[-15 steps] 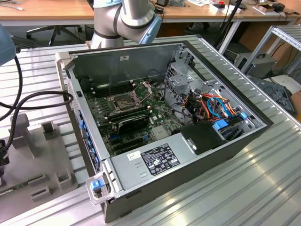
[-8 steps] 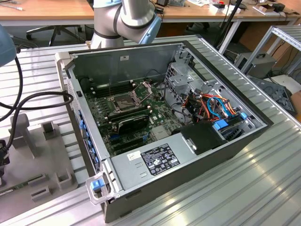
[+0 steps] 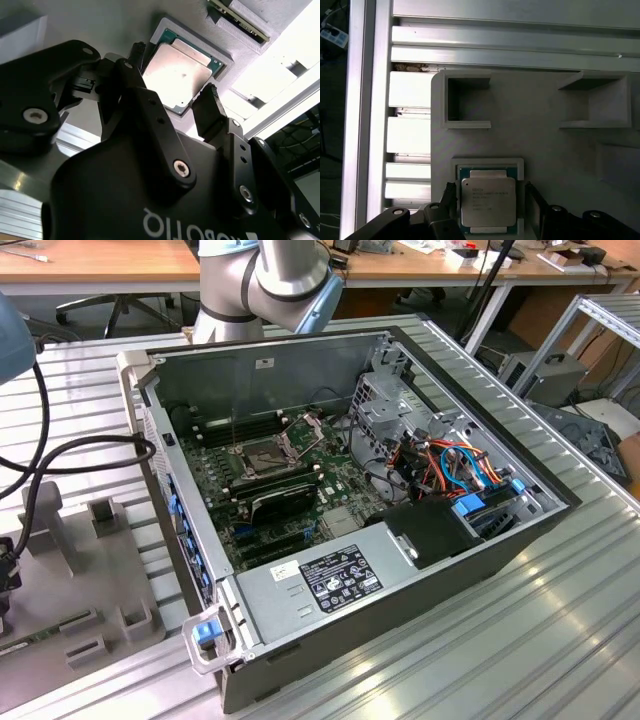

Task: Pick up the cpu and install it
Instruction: 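Pick up the cpu and move it towards the insertion slot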

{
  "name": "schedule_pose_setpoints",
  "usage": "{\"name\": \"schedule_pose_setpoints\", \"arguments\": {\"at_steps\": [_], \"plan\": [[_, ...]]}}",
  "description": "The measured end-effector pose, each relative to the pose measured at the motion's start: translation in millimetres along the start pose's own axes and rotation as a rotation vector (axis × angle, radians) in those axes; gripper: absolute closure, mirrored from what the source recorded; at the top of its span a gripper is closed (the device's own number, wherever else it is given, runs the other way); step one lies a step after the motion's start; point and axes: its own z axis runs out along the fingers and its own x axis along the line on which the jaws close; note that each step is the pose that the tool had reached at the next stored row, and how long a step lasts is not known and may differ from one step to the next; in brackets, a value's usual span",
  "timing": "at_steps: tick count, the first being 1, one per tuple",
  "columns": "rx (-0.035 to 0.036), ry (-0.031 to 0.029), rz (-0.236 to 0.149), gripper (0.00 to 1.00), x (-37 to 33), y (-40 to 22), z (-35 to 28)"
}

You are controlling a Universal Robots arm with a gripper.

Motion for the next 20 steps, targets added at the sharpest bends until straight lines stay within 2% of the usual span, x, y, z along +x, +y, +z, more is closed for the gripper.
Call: {"name": "schedule_pose_setpoints", "arguments": {"at_steps": [5, 11, 12, 14, 20], "plan": [[0.0081, 0.0005, -0.001, 0.34, 0.2, -0.1, 0.9], [0.0083, 0.0004, -0.001, 0.34, 0.3, -0.1, 1.1], [0.0083, 0.0005, -0.001, 0.36, 0.2, -0.1, 1.1], [0.0083, 0.0005, -0.001, 0.45, 0.3, -0.1, 1.1], [0.0083, 0.0004, -0.001, 0.45, 0.3, -0.1, 1.2]]}}
